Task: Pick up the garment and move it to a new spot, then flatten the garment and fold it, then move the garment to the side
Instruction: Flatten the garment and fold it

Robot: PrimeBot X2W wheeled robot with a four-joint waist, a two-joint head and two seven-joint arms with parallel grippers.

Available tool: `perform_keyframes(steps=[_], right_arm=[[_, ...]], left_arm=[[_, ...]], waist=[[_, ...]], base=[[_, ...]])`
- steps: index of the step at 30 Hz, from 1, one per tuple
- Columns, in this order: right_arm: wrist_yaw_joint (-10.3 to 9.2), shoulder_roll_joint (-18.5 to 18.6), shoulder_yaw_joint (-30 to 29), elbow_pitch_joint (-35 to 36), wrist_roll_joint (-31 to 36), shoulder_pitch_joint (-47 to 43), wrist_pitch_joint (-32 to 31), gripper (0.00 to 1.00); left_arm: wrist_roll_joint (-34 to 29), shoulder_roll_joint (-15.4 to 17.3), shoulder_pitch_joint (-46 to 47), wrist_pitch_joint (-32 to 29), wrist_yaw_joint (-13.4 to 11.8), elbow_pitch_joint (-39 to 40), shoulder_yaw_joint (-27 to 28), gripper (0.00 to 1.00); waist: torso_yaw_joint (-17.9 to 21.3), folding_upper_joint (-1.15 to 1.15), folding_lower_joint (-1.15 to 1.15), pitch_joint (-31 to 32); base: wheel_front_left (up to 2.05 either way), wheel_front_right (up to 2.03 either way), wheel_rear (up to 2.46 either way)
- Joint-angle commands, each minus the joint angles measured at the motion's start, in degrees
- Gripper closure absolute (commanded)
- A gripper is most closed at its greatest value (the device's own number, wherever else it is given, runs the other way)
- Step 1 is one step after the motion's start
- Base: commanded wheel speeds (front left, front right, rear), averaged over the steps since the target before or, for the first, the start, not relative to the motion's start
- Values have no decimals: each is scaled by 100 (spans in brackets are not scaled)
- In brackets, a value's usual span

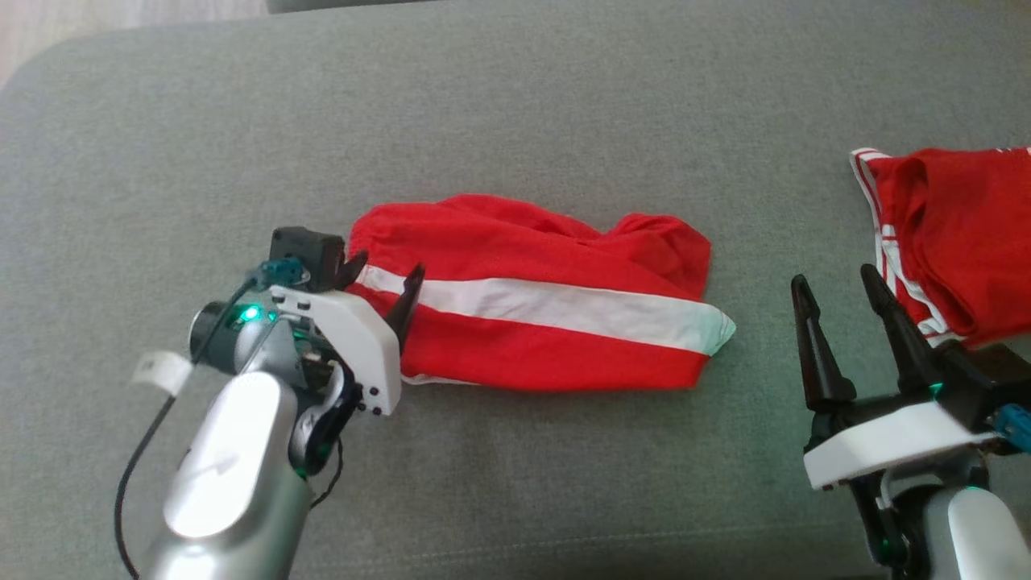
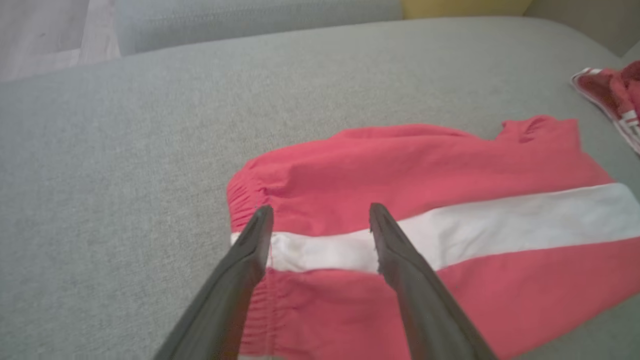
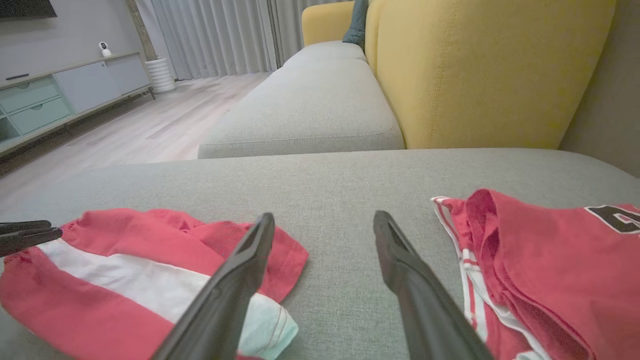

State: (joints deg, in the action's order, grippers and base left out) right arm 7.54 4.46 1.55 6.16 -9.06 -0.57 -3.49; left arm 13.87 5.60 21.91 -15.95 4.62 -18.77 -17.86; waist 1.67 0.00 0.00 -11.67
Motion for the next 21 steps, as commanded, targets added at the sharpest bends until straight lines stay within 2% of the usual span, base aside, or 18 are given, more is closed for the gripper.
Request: perform_keyframes(steps=[1,17,18,21], right_arm=[[-5,12,129,156,-39,175,30,0],[-5,-64,121,14,-106,249,71,0],[-5,-66,125,10,-112,254,69,0],[-5,-70,143,6,-136,281,70,0]], left_arm=[[44,158,285,-77,20,140,192,0],[136,452,214,-1052,-54,67,105,0],[150,464,188,-1114,-52,66,94,5],[158,507,160,-1176,-67,81,84,34]], waist=[[42,0,0,-42],[38,0,0,-164],[36,0,0,-169],[36,0,0,-192]], base=[[0,0,0],[0,0,0],[0,0,0],[0,0,0]])
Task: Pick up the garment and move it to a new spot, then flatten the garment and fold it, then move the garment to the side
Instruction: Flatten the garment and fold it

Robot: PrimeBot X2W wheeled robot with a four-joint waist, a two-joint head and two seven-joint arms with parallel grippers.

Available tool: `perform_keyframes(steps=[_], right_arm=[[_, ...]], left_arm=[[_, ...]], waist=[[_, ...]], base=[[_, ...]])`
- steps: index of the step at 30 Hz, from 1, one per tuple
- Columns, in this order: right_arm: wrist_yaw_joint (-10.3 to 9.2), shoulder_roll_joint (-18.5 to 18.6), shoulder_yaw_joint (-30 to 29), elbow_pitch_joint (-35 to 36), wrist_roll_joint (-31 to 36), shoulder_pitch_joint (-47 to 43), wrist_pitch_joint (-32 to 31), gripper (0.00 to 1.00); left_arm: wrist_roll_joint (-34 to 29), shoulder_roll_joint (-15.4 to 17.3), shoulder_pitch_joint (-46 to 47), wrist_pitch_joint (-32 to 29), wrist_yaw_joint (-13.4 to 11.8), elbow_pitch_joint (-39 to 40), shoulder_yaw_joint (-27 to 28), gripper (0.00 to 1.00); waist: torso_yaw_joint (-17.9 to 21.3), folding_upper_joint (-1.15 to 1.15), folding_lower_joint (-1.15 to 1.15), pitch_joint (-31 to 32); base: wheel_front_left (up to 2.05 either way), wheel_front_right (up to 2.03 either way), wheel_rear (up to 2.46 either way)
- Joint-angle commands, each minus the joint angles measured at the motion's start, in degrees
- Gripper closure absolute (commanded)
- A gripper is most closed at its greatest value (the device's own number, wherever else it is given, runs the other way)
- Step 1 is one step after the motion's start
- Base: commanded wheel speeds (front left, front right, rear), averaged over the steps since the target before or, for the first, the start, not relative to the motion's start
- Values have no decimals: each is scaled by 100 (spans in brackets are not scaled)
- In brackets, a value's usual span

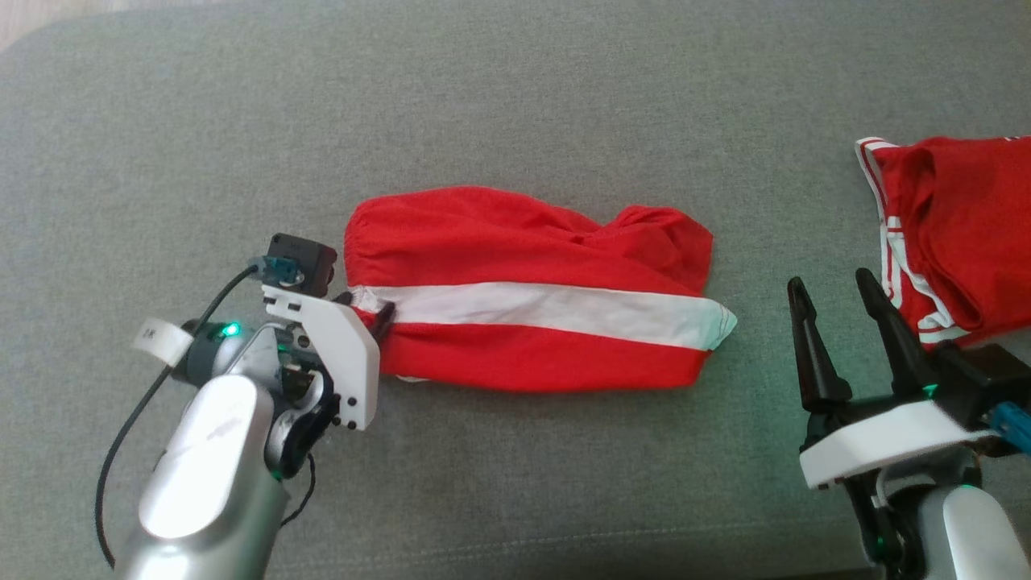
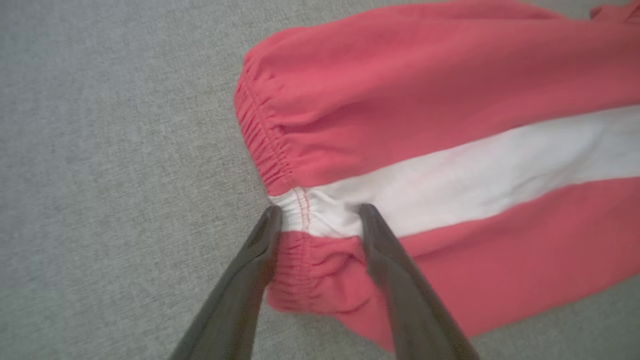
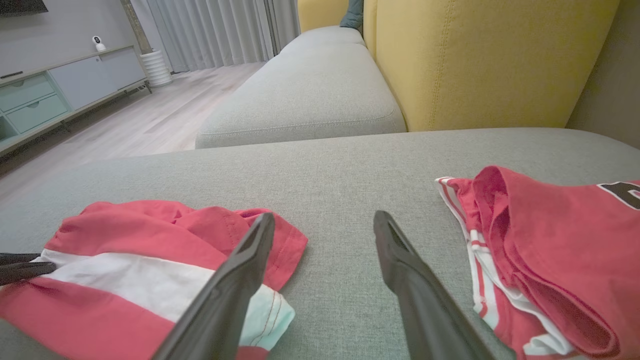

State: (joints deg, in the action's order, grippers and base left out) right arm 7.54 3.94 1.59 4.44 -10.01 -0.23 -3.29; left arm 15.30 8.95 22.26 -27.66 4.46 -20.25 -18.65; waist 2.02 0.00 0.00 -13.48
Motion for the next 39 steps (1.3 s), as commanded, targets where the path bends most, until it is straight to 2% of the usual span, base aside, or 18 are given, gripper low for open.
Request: perform_keyframes(steps=[1,2,3,4,8,15,21,28,36,37,38,39], right_arm=[[-5,-19,142,174,-44,254,52,0],[-5,-20,142,171,-47,259,52,0],[-5,-20,141,168,-49,263,51,0],[-5,-20,141,168,-49,263,51,0],[-5,-10,137,144,-58,262,34,0],[-5,18,214,-22,-99,166,-128,0],[-5,74,671,-493,-309,8,-348,0],[-5,65,833,-1175,-488,193,-299,0],[-5,65,979,-1620,-742,583,-81,0],[-5,77,1006,-1654,-770,626,-64,7],[-5,77,1033,-1682,-833,662,-51,53],[-5,94,1053,-1704,-856,692,-35,87]], left_arm=[[20,176,123,-6,-55,236,160,48],[31,172,121,15,-56,252,160,60],[32,174,122,24,-60,265,154,66],[32,174,122,24,-60,265,154,66],[-5,194,157,155,-88,375,135,89],[-12,208,130,317,-154,578,125,88],[-17,203,89,352,-195,718,71,91],[-3,208,65,359,-221,831,18,100],[41,227,50,366,-242,876,-12,100],[45,229,51,371,-245,883,-15,100],[50,231,52,377,-248,890,-18,100],[53,234,53,386,-251,900,-19,100]], waist=[[1,0,0,-14],[0,0,0,-15],[0,0,0,-18],[0,0,0,-18],[-5,0,0,-6],[-29,0,0,39],[-91,0,0,50],[-174,0,0,17],[-206,0,0,-23],[-210,0,0,-25],[-213,0,0,-28],[-216,0,0,-29]], base=[[0,0,0],[0,0,0],[0,0,0],[0,0,0],[0,0,0],[0,0,0],[0,0,0],[0,0,0],[0,0,0],[0,0,0],[0,0,0],[0,0,0]])
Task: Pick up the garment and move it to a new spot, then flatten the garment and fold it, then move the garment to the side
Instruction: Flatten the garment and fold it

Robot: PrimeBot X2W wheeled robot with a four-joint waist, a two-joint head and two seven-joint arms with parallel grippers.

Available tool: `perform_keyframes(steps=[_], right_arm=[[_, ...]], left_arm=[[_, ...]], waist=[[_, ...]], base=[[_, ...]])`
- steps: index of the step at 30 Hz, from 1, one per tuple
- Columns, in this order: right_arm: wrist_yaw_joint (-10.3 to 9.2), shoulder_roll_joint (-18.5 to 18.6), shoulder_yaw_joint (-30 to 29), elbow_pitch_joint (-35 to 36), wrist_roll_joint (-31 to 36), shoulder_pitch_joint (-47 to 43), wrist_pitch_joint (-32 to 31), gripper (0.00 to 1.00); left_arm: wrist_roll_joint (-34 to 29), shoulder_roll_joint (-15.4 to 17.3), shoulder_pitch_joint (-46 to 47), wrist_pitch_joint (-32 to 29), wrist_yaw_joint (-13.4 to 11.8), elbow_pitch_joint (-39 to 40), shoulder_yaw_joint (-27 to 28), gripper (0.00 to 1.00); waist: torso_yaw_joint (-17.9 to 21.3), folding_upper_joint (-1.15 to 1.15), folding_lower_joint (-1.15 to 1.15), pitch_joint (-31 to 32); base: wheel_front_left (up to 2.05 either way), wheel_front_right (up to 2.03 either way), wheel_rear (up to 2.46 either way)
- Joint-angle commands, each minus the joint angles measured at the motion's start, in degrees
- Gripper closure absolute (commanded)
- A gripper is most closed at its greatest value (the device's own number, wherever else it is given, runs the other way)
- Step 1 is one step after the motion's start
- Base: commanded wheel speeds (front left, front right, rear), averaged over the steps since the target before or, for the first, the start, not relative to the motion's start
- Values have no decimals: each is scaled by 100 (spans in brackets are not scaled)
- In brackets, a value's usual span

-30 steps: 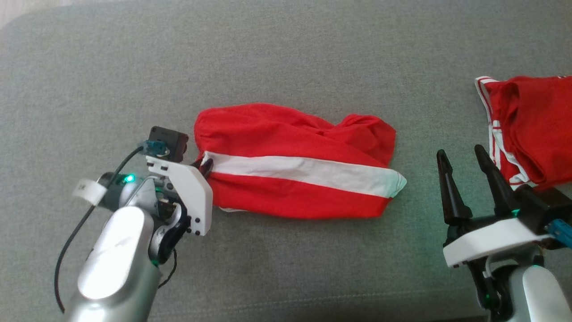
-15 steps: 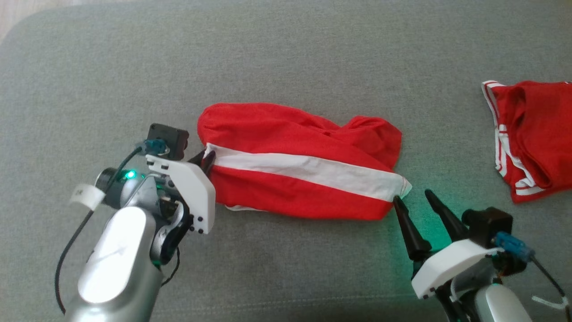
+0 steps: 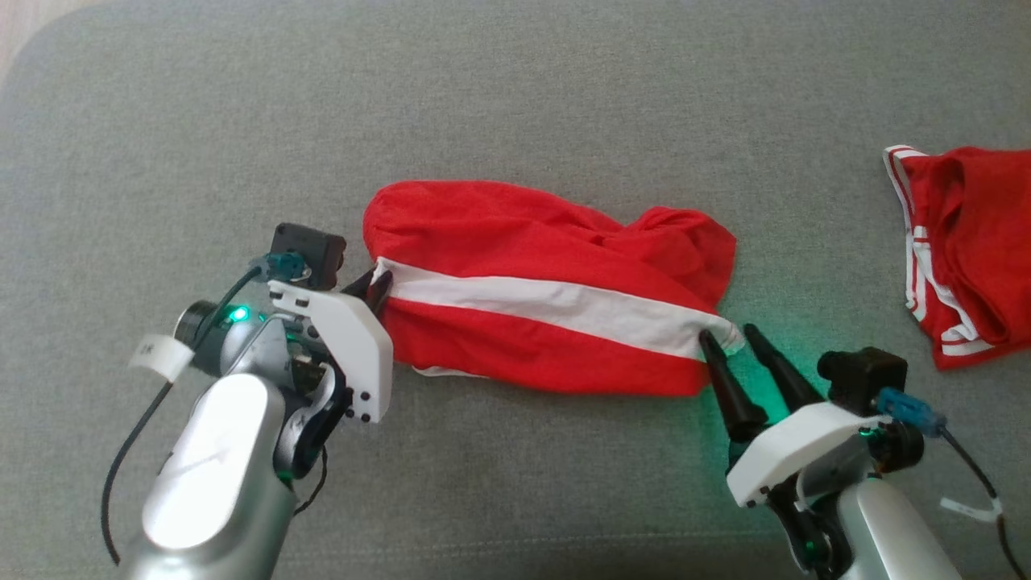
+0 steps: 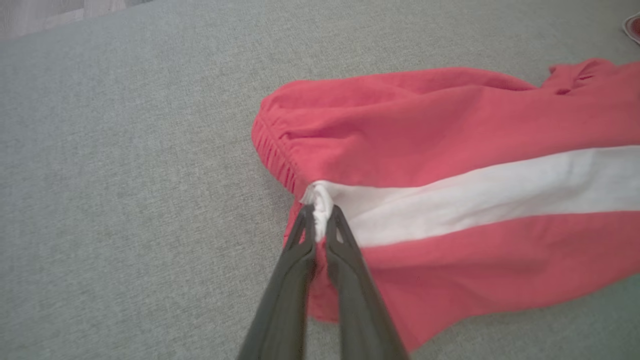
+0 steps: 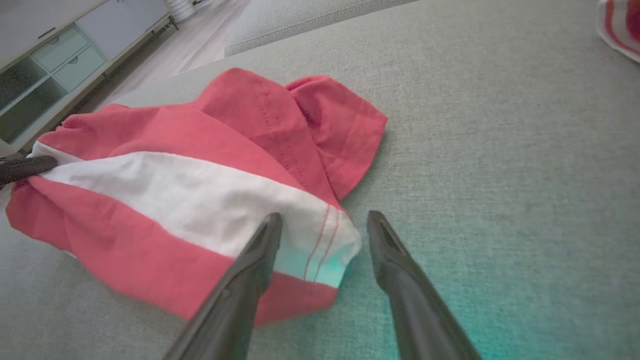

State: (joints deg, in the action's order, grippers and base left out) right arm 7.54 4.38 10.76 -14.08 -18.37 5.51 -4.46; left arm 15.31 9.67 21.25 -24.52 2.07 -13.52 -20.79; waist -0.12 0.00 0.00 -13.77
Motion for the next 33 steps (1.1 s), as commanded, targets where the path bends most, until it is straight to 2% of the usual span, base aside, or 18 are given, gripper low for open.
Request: perform_keyframes(steps=[1,11,22,27,33], right_arm=[[-5,66,145,137,-33,139,105,100],[-5,213,-33,614,143,158,362,100],[-5,653,-289,1946,501,546,297,100],[-5,899,-455,2542,617,901,106,100],[-5,1144,-695,3181,705,1344,-155,100]], left_arm=[[53,164,152,86,-19,238,193,100],[45,199,127,343,-140,489,250,100],[15,210,313,926,-259,1161,388,100],[20,182,611,1251,-300,1576,509,100],[13,271,1018,1348,-303,2006,652,100]], waist=[[-7,0,0,4],[-30,0,0,39],[-11,0,0,288],[-1,0,0,464],[30,0,0,727]], base=[[0,0,0],[0,0,0],[0,0,0],[0,0,0],[0,0,0]])
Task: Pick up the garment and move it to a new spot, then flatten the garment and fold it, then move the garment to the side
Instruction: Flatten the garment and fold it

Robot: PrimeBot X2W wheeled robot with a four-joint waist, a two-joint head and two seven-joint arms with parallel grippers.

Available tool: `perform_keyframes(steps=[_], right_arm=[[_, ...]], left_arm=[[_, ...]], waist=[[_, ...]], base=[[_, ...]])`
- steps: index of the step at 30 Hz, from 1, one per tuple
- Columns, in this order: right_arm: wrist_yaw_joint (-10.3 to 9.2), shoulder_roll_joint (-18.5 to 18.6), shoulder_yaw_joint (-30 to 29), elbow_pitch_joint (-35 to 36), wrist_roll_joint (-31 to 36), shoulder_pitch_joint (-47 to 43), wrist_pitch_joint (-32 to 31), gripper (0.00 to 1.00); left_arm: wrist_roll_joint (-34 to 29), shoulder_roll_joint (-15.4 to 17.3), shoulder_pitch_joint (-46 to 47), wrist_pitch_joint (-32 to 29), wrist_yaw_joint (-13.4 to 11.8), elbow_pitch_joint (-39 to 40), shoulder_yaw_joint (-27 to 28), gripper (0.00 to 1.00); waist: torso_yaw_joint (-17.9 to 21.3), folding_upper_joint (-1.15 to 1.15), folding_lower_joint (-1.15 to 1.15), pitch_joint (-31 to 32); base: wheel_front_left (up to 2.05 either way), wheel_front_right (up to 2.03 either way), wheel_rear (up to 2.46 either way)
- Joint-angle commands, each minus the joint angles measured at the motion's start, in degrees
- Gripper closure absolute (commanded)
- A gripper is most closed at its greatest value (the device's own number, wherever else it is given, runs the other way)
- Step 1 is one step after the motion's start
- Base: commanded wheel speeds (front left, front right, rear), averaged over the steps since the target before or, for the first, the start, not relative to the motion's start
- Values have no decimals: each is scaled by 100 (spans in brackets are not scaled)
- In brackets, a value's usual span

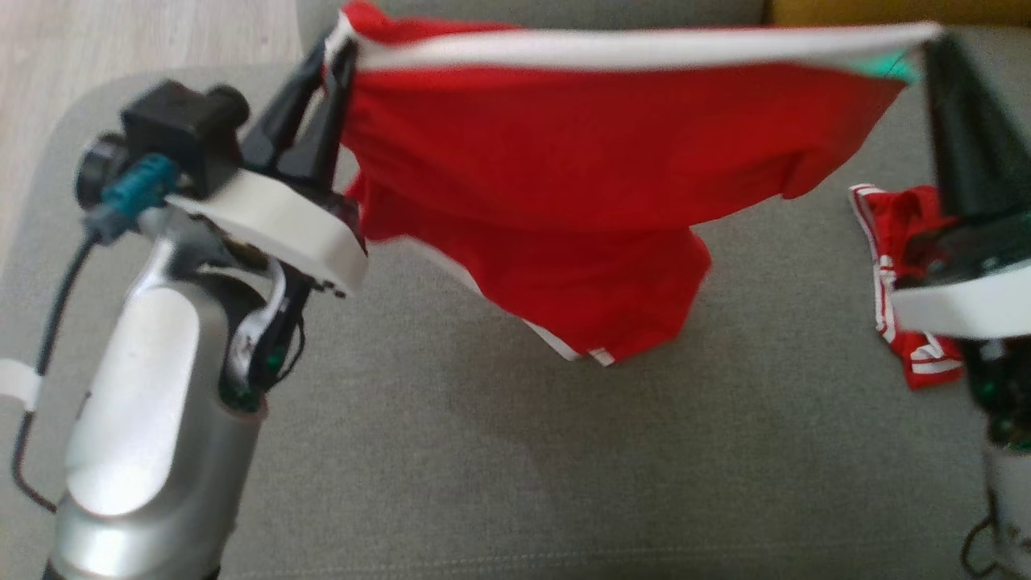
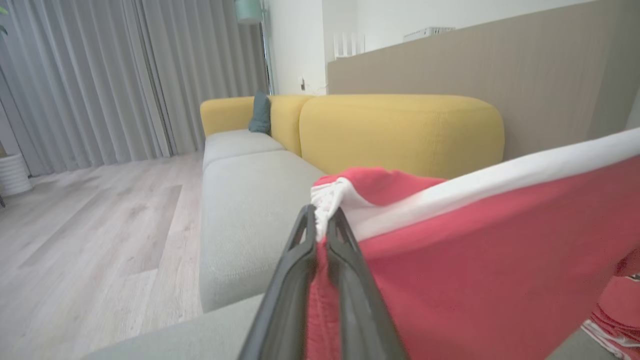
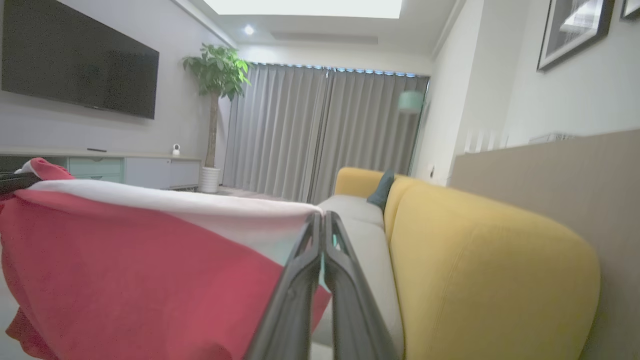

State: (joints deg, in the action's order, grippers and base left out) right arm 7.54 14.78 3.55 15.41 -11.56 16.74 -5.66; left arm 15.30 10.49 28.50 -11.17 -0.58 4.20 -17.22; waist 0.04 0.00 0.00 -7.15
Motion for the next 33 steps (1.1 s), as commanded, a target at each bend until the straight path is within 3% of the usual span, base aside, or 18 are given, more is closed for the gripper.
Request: perform_keyframes(steps=[1,9,15,20,21,27,33], right_arm=[[-5,134,-7,301,25,281,-77,100],[-5,216,-68,436,-121,561,-352,100],[-5,302,199,-121,-319,1137,-340,100],[-5,325,581,-1494,-557,2575,24,100],[-5,325,581,-1494,-557,2575,24,100],[-5,98,1091,-3166,-690,4235,722,100],[-5,-173,1651,-4595,-892,4972,1330,100]], left_arm=[[12,214,343,-3,-34,276,311,100],[148,290,556,-292,35,408,309,100],[342,172,992,-230,243,-215,225,100],[474,-94,2100,550,456,-1668,295,100],[474,-94,2100,550,456,-1668,295,100],[413,-287,3310,1794,501,-3352,456,100],[377,-362,3814,2513,585,-4718,479,100]], waist=[[20,0,0,122],[55,0,0,296],[54,0,0,114],[100,0,0,-92],[100,0,0,-92],[207,0,0,-188],[282,0,0,-366]], base=[[0,0,0],[0,0,0],[0,0,0],[0,0,0],[0,0,0],[0,0,0],[0,0,0]])
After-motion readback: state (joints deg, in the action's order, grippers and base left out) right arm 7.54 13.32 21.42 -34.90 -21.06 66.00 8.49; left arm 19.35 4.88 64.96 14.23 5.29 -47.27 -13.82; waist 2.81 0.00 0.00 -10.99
